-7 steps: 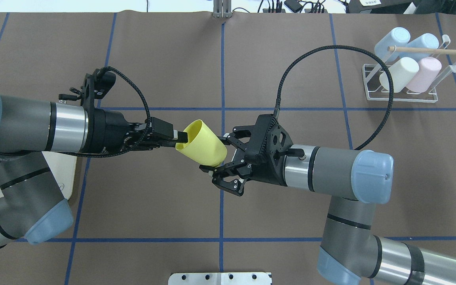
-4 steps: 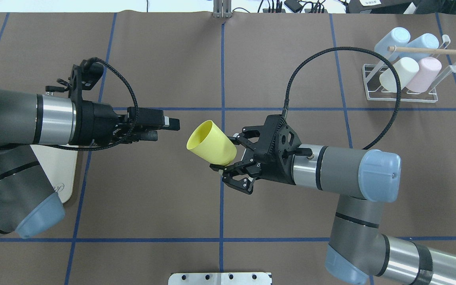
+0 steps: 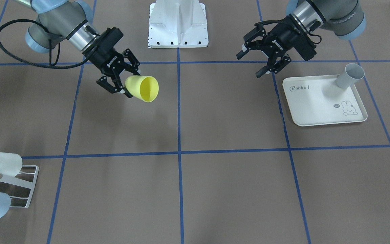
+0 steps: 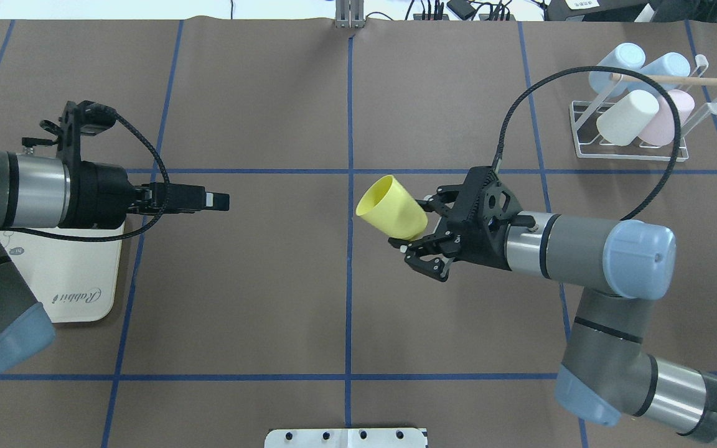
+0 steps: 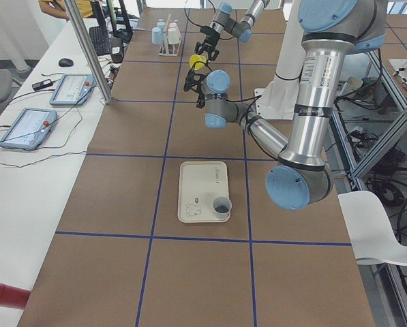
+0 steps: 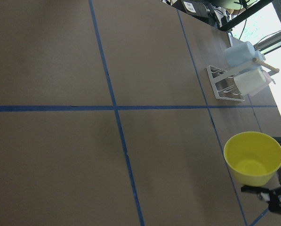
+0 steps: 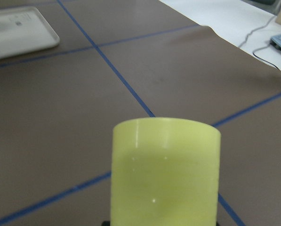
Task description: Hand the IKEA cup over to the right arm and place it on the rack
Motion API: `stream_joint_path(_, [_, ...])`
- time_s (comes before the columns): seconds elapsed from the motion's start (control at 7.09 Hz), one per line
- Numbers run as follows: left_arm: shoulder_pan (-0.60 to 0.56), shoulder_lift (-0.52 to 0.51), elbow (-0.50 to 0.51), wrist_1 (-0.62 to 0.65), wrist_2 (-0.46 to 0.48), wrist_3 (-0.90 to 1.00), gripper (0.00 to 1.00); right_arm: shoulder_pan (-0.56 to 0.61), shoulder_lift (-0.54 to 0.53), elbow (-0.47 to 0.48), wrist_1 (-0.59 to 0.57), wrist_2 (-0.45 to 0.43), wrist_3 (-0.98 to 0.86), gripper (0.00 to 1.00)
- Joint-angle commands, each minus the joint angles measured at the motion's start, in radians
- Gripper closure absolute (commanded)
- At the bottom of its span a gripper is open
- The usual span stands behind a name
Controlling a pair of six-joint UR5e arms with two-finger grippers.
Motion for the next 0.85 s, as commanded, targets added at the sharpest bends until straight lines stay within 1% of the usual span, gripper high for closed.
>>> stream_joint_path(0.0, [-0.018, 0.02, -0.001, 0.001, -0.006, 0.028, 0.0, 0.123, -0.055, 0.036, -0.26, 0.002, -0.193, 1.0])
stream_joint_path(0.14, [-0.018, 0.016, -0.001, 0.001, -0.005, 0.028, 0.0, 0.189, -0.143, 0.117, -0.391, 0.001, -0.352, 1.0])
stream_joint_path(0.28, [-0.018, 0.014, -0.001, 0.001, -0.003, 0.028, 0.0, 0.281, -0.235, 0.165, -0.437, 0.001, -0.535, 1.0])
stream_joint_path(0.42, [-0.017, 0.013, 0.001, 0.001, -0.003, 0.027, 0.0, 0.371, -0.292, 0.159, -0.437, -0.001, -0.702, 1.0])
stream_joint_path(0.56, [-0.015, 0.011, 0.001, -0.001, -0.002, 0.025, 0.0, 0.465, -0.312, 0.135, -0.446, 0.001, -0.887, 1.0])
stream_joint_path(0.71, [-0.015, 0.011, 0.001, 0.001, -0.002, 0.025, 0.0, 0.545, -0.31, 0.113, -0.474, -0.001, -1.05, 1.0])
